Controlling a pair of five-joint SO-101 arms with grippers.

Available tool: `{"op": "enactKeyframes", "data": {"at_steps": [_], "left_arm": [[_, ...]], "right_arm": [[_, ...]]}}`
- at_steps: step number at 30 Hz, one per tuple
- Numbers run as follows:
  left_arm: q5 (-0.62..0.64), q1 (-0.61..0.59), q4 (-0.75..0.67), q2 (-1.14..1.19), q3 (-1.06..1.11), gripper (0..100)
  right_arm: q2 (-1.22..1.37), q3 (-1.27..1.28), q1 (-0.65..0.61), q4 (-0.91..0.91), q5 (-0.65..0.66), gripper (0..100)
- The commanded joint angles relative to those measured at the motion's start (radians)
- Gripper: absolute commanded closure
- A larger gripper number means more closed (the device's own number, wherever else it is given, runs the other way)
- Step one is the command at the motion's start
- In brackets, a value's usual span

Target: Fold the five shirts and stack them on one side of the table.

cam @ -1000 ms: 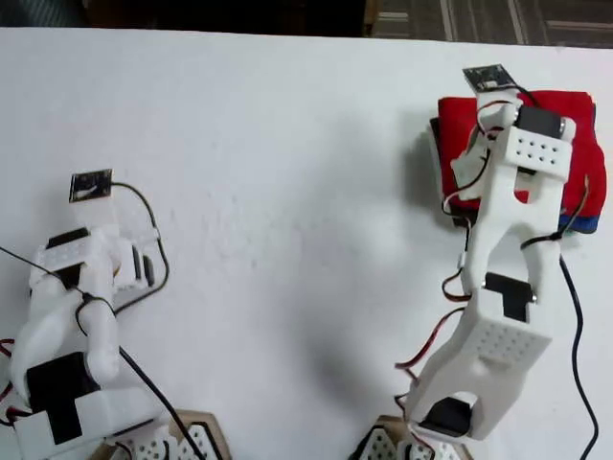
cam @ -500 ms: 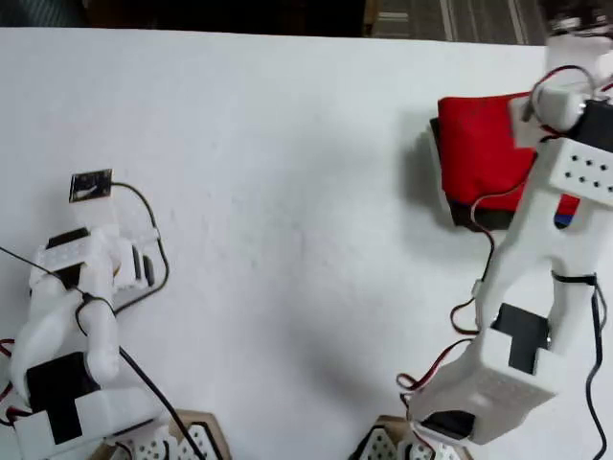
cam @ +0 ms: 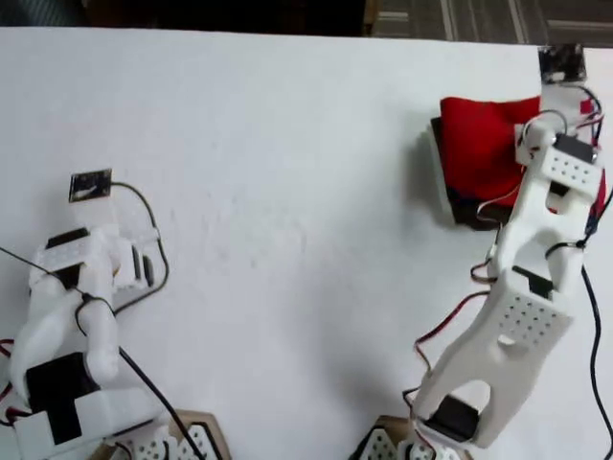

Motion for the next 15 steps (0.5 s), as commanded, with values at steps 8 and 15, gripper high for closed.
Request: {"op": "enactKeyframes", "data": {"at_steps": [8,15], "left_arm": [[0.011,-0.012,-0.029,-0.018,0.002,82],[-0.038,-0.008,0.143,-0.173,-0.065,82]], "right_arm": [[-0.104,-0.232,0.025,0.16,-0.126,97.7],[-0.277,-0.459,-0.019,0.53,-0.276,97.5]]}}
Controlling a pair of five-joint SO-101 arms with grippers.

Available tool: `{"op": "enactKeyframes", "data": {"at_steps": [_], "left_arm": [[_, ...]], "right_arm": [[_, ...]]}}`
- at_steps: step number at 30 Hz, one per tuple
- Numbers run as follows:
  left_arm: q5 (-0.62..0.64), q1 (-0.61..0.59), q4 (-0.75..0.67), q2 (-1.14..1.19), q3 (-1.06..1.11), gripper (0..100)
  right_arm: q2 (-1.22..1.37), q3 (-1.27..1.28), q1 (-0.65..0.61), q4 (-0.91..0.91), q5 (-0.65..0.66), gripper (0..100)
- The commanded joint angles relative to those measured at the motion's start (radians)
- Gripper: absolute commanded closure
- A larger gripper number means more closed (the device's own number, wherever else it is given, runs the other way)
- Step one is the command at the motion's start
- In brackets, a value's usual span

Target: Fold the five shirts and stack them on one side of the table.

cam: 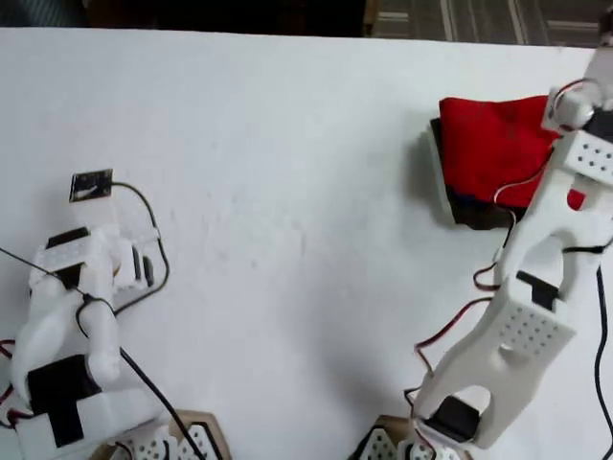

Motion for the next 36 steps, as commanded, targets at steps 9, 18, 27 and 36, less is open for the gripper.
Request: {"op": "enactKeyframes", "data": {"at_steps": [9,18,27,36], "left_arm": [[-0.195,-0.011,0.382,-0.827,-0.025,82],[-0.272,-0.011,0.384,-1.375,0.28,82],[-0.269,-0.009,0.384,-1.639,0.538,82],[-0.262,-0.006,0.519,-1.637,0.599,82]], "right_arm": [[-0.332,-0.175,-0.214,0.656,0.104,97.8],[-0.743,0.316,-0.26,0.65,-0.184,97.8],[-1.363,1.135,-0.332,0.466,-0.187,97.8],[-2.023,2.015,-0.337,0.154,-0.187,97.4]]}}
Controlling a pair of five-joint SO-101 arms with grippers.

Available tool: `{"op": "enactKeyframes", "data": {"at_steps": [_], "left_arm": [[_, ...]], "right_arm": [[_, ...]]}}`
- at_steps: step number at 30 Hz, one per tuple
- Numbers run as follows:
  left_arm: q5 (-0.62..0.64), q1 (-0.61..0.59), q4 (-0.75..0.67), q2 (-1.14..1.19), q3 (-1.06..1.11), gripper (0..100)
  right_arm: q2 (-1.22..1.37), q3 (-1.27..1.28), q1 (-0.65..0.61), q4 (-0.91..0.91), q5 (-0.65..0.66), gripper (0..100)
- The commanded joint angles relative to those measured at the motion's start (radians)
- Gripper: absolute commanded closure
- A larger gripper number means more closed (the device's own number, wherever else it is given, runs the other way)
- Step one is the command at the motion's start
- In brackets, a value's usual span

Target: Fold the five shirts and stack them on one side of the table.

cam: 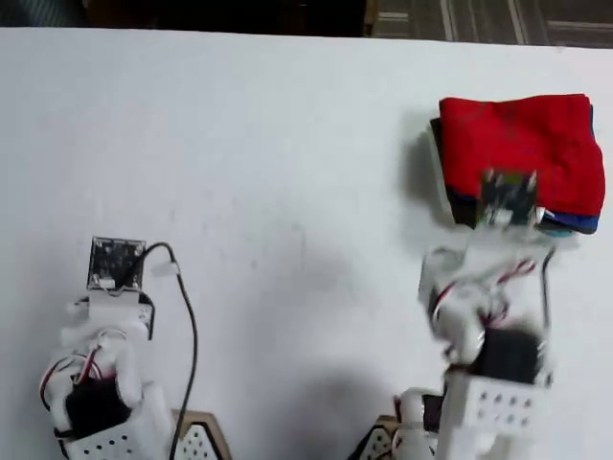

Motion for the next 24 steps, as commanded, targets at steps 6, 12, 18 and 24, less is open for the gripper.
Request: {"op": "enactKeyframes", "data": {"at_steps": [6,12,18,24], "left_arm": [[0.23,0.051,0.087,-0.026,0.002,82],[0.359,0.316,0.089,-0.026,0.004,82],[0.354,0.356,0.017,-0.026,0.054,82],[0.328,0.364,-0.068,-0.023,0.251,82]], "right_arm": [[-0.556,0.552,-0.01,-0.074,-0.008,97.4],[-0.484,0.697,-0.053,-0.15,-0.017,97.4],[-0.542,0.743,-0.048,-0.139,-0.009,97.4],[-0.544,0.743,-0.036,-0.053,-0.008,97.7]]}}
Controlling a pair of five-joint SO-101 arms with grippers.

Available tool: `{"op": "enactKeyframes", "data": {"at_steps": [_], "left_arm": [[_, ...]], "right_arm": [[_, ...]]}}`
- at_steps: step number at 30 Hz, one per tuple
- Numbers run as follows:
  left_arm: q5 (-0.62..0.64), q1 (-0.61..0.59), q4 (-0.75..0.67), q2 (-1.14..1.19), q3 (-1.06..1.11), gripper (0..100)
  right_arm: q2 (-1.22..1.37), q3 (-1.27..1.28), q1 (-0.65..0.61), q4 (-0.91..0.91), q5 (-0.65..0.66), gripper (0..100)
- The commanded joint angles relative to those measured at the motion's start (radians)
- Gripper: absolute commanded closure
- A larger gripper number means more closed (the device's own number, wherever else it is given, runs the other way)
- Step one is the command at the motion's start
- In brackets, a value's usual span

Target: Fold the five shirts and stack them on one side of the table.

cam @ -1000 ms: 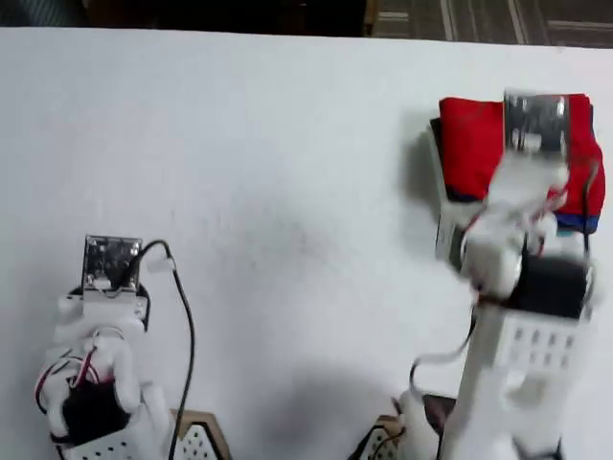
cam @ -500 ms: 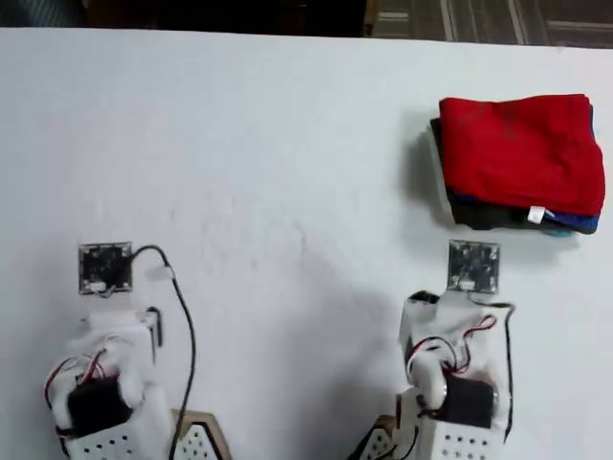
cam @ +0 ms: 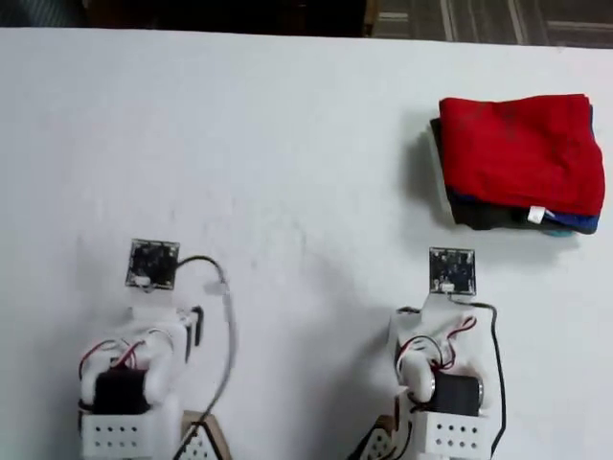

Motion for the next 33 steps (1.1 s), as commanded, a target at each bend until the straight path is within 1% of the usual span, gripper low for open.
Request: {"op": "enactKeyframes", "data": {"at_steps": [1,3,33], "left_arm": [[-0.006,0.0,-0.017,-0.025,0.044,82],[-0.009,0.002,-0.017,-0.026,0.045,82],[-0.009,0.002,-0.017,-0.026,0.045,82]], "right_arm": [[-0.019,0.011,0.021,0.038,0.0,97.8],[-0.019,0.011,0.035,0.038,0.0,97.8],[-0.019,0.011,0.028,0.038,0.0,97.8]]}}
